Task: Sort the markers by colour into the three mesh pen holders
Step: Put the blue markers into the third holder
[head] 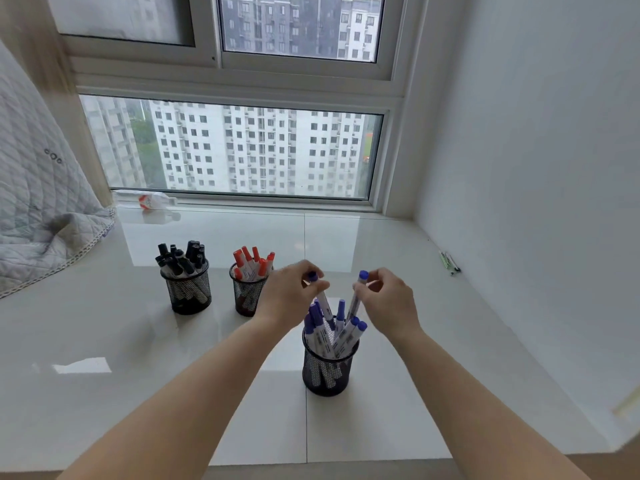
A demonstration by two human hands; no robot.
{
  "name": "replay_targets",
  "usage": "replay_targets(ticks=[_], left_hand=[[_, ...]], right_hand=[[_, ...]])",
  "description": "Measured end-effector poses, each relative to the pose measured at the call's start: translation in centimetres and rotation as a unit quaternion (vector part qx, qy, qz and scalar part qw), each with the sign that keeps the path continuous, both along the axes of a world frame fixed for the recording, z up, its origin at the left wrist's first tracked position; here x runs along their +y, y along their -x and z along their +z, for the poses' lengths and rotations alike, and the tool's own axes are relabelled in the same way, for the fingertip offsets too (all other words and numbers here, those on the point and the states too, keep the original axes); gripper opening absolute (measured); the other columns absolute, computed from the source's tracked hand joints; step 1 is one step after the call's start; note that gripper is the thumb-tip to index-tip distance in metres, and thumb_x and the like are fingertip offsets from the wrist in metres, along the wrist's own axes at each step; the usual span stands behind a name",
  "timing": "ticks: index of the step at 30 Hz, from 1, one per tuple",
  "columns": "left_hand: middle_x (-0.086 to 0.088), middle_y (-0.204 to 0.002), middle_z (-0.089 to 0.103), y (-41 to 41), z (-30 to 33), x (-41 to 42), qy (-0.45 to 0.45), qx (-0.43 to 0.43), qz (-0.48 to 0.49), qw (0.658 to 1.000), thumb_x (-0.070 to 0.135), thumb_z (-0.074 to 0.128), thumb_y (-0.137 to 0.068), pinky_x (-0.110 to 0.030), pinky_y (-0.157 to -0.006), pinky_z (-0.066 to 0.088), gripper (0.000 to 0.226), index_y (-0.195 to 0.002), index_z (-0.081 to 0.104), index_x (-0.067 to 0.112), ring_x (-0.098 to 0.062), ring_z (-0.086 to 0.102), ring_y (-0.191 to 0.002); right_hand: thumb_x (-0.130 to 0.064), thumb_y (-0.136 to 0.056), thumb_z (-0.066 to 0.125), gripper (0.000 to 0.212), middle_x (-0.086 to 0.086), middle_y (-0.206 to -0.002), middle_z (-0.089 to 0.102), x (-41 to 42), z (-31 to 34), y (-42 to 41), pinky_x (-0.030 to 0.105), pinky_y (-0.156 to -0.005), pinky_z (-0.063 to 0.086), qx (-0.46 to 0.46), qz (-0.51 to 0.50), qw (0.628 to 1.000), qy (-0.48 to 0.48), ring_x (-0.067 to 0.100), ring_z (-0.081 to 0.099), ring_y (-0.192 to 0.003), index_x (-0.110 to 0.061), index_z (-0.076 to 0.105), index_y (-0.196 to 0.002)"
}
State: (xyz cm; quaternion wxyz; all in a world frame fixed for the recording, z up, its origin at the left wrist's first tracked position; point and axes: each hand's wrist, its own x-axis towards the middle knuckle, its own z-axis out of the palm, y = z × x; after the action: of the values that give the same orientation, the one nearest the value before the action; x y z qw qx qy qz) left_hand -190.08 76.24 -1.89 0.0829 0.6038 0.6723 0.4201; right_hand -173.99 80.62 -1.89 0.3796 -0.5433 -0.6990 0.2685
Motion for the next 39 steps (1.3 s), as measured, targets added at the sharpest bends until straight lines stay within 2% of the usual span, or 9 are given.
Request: replay_targets(ticks=[9, 15, 18, 21, 25, 29, 31, 35, 39], left_hand=[[0.003, -0.072, 0.066, 2.3, 0.4, -1.7, -0.052, -0.305, 0.101, 0.946, 0.031, 0.063, -0.086, -0.023, -0.067, 0.046, 0.014, -0.081, 0.061, 0.018, -0.013, 0.061, -0.072], [-0.002, -0.077, 0.060, 1.8, -0.5, -2.8, -0.023, -0.735, 0.036, 0.676, 0.012, 0.058, -0.089, -0.017, -0.052, 0.053, 0.009, -0.095, 0.063, 0.006, -0.007, 0.061, -0.060], [-0.004, -0.070, 0.063, 1.1, -1.0, -3.4, -0.014, -0.800, -0.019, 0.599, 0.014, 0.055, -0.092, -0.018, -0.051, 0.054, 0.011, -0.091, 0.059, 0.004, -0.008, 0.065, -0.055], [-0.006, -0.071, 0.065, 0.4, -1.3, -3.7, -0.016, -0.834, -0.063, 0.547, 0.013, 0.051, -0.093, -0.020, -0.057, 0.058, 0.014, -0.094, 0.056, 0.001, -0.011, 0.068, -0.058], [-0.009, -0.073, 0.069, -0.5, -1.7, -3.5, -0.006, -0.779, -0.090, 0.621, 0.004, 0.047, -0.093, -0.024, -0.069, 0.058, 0.012, -0.106, 0.049, 0.002, -0.014, 0.069, -0.072], [-0.017, -0.104, 0.060, -1.0, -2.4, -3.4, 0.037, -0.545, -0.032, 0.837, 0.002, 0.049, -0.093, -0.027, -0.075, 0.057, 0.011, -0.099, 0.051, 0.011, -0.019, 0.068, -0.089], [-0.014, -0.102, 0.064, -1.4, -2.9, -3.7, 0.037, -0.412, -0.012, 0.910, 0.014, 0.048, -0.095, -0.034, -0.084, 0.054, 0.011, -0.089, 0.055, 0.018, -0.020, 0.065, -0.094], [0.005, -0.090, 0.060, -1.8, -3.5, -3.8, 0.012, -0.232, -0.002, 0.973, 0.032, 0.049, -0.094, -0.023, -0.076, 0.042, 0.021, -0.076, 0.057, 0.039, -0.007, 0.056, -0.088], [0.007, -0.086, 0.063, -2.0, -4.4, -3.9, 0.022, -0.226, -0.017, 0.974, 0.026, 0.058, -0.090, -0.012, -0.066, 0.042, 0.018, -0.076, 0.058, 0.039, -0.004, 0.057, -0.080]], right_hand=[[-0.013, -0.084, 0.052, 0.006, 0.009, -0.073, 0.065, -0.3, 1.8, -1.9, 0.030, -0.054, 0.051, 0.229, -0.060, 0.971, 0.041, 0.016, 0.062, -0.059, -0.017, 0.051, -0.079], [-0.006, -0.089, 0.047, 0.014, 0.007, -0.071, 0.059, -0.7, 1.3, -1.8, 0.020, -0.051, 0.053, 0.492, -0.003, 0.824, 0.282, 0.014, 0.056, -0.061, -0.006, 0.052, -0.077], [-0.010, -0.092, 0.049, 0.010, 0.005, -0.073, 0.061, -1.1, 0.6, -1.5, 0.021, -0.055, 0.051, 0.533, 0.037, 0.780, 0.326, 0.011, 0.056, -0.061, -0.008, 0.056, -0.084], [-0.005, -0.090, 0.051, 0.014, 0.002, -0.080, 0.066, -1.2, -0.1, -1.3, 0.026, -0.066, 0.046, 0.526, 0.067, 0.785, 0.320, 0.012, 0.059, -0.074, -0.013, 0.059, -0.097], [0.002, -0.084, 0.057, 0.020, 0.007, -0.095, 0.068, -1.6, -0.8, -1.1, 0.029, -0.069, 0.049, 0.382, 0.067, 0.890, 0.241, 0.016, 0.064, -0.085, -0.014, 0.052, -0.095], [0.002, -0.085, 0.059, 0.018, 0.007, -0.091, 0.068, -2.0, -1.7, -1.6, 0.023, -0.065, 0.049, 0.293, 0.044, 0.941, 0.161, 0.015, 0.064, -0.081, -0.015, 0.052, -0.087], [-0.008, -0.090, 0.056, 0.011, 0.003, -0.089, 0.065, -2.3, -2.2, -1.8, 0.022, -0.065, 0.050, 0.297, 0.033, 0.944, 0.138, 0.014, 0.063, -0.082, -0.017, 0.056, -0.085], [-0.025, -0.093, 0.054, 0.013, -0.011, -0.083, 0.063, -2.8, -3.3, -1.7, 0.026, -0.071, 0.053, 0.269, 0.006, 0.958, 0.096, 0.008, 0.059, -0.071, -0.022, 0.066, -0.089], [-0.020, -0.089, 0.060, 0.013, -0.010, -0.076, 0.067, -3.2, -3.9, -1.6, 0.023, -0.067, 0.051, 0.209, 0.027, 0.976, 0.047, 0.011, 0.062, -0.075, -0.027, 0.064, -0.079]])
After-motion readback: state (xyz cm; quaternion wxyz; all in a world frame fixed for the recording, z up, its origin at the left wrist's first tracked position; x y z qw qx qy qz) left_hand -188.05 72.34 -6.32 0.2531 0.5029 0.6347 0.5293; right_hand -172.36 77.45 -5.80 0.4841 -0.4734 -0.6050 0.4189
